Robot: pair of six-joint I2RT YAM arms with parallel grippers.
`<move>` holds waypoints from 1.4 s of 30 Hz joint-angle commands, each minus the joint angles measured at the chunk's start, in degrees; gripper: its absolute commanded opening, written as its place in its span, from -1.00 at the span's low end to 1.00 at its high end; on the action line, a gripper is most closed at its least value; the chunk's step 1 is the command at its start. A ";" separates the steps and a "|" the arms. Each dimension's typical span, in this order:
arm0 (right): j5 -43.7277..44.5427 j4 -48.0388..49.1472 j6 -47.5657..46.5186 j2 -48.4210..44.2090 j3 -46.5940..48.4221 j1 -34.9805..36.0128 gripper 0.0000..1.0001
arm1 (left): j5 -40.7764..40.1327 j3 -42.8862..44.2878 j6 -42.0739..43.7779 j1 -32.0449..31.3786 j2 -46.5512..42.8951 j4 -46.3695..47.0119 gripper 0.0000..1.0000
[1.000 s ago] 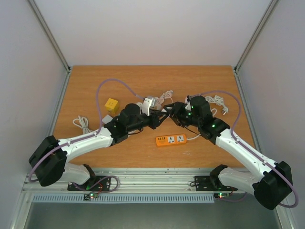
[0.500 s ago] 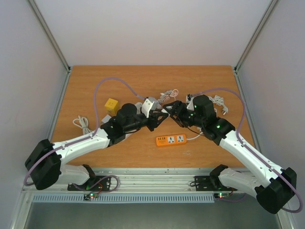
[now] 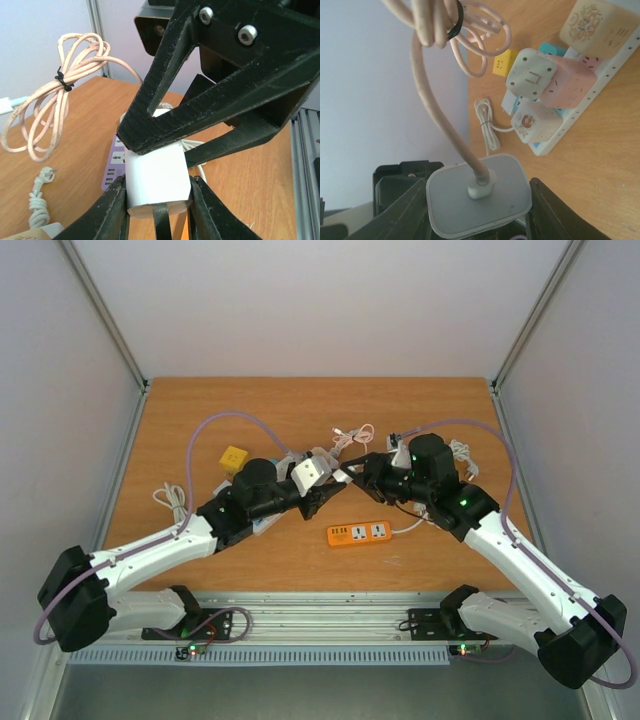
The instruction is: Insert the plug
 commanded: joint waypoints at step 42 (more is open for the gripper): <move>14.57 4.44 -57.89 27.72 3.59 -23.74 -0.46 | -29.66 0.87 -23.01 -0.16 -22.43 -23.75 0.68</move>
